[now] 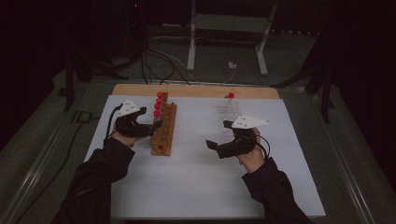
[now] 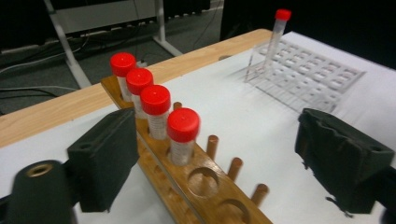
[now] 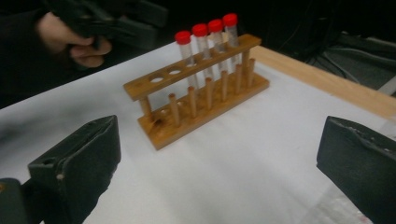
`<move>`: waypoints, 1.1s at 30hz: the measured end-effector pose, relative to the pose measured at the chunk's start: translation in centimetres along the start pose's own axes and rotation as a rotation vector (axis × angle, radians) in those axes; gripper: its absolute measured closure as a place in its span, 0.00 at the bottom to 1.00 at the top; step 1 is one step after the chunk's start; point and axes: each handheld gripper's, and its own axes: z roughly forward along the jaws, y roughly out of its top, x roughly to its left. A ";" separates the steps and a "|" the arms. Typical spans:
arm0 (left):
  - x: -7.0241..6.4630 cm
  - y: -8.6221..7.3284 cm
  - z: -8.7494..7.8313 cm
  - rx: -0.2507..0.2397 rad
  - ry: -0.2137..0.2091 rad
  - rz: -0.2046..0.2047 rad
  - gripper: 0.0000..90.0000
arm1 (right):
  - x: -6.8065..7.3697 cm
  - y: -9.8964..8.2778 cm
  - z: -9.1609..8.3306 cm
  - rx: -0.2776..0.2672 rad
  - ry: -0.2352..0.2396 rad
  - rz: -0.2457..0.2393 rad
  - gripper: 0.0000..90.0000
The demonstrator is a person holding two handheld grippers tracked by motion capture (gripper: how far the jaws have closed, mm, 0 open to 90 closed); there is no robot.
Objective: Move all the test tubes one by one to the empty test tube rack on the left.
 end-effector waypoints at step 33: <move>-3.0 -2.7 -3.9 -0.030 -0.164 0.024 0.02 | -9.7 0.9 2.3 0.024 -0.188 0.054 0.00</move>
